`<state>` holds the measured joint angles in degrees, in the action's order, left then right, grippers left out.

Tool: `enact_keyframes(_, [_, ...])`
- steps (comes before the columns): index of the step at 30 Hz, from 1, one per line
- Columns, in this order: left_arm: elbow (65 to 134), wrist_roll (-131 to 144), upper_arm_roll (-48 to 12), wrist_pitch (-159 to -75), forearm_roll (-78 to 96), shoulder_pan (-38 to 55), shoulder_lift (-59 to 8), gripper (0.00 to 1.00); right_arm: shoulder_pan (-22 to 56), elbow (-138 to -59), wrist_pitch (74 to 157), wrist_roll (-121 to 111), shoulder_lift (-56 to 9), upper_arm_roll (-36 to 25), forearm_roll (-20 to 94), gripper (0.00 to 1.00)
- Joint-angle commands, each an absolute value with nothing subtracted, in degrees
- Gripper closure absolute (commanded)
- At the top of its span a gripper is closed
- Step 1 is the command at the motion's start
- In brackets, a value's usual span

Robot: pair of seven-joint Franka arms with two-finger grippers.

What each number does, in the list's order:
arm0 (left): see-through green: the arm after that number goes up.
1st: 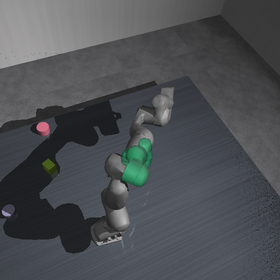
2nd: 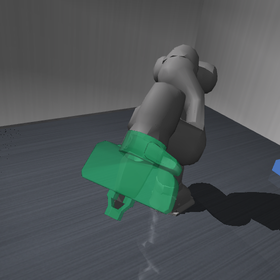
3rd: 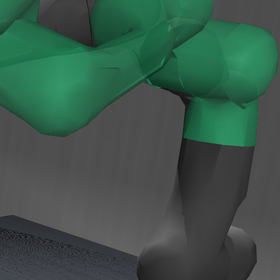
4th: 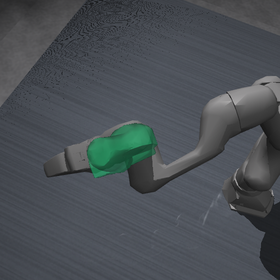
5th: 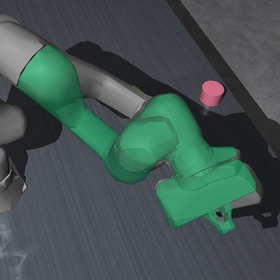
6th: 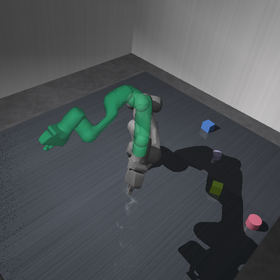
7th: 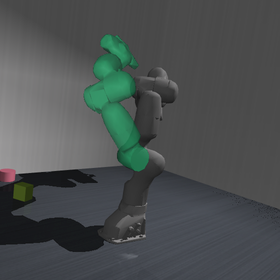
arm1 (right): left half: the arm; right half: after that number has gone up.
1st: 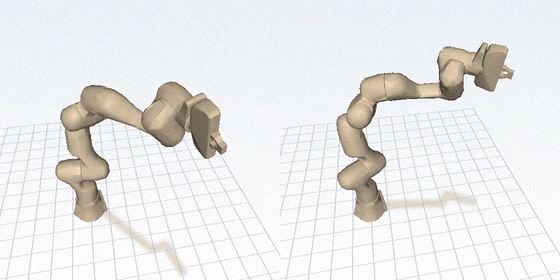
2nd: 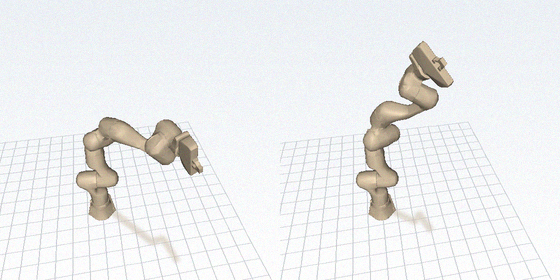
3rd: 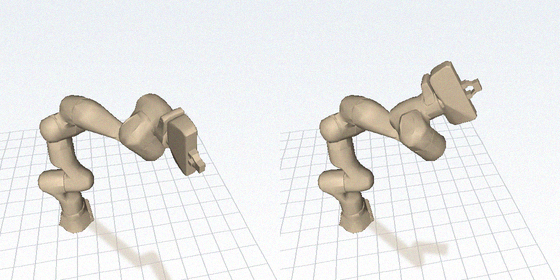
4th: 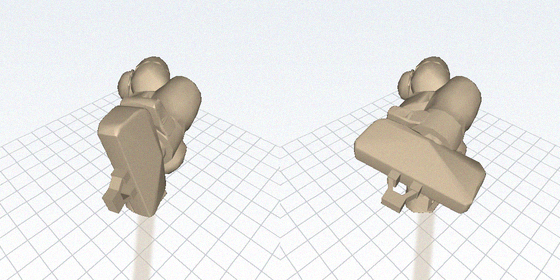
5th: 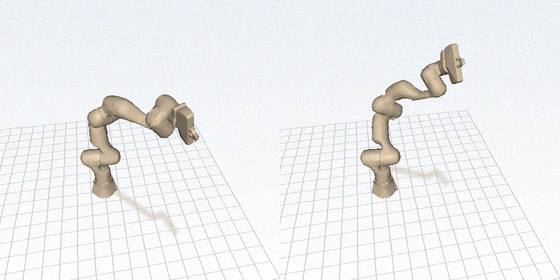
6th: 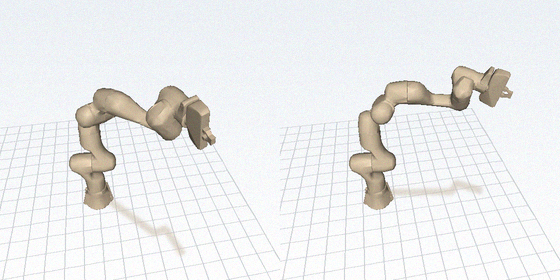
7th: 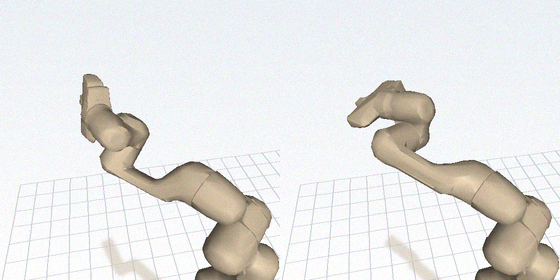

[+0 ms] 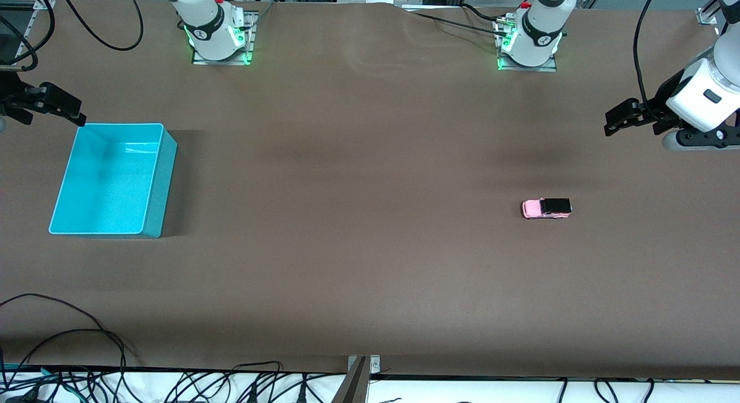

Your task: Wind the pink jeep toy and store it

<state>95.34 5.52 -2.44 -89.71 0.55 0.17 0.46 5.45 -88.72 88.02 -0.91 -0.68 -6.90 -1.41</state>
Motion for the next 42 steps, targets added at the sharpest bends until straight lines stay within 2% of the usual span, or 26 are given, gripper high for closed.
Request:
enact_keyframes(1, [94.7, 4.5, -2.5, -89.8, 1.0, -0.2, 0.4, 0.0, 5.5, -87.3, 86.3, -1.8, -0.7, -6.9, -1.1, 0.0])
enact_keyframes(42, [94.8, 4.5, -2.5, -89.8, 1.0, -0.2, 0.4, 0.0, 5.8, -87.3, 84.8, -1.0, -0.6, -6.9, -0.8, 0.0])
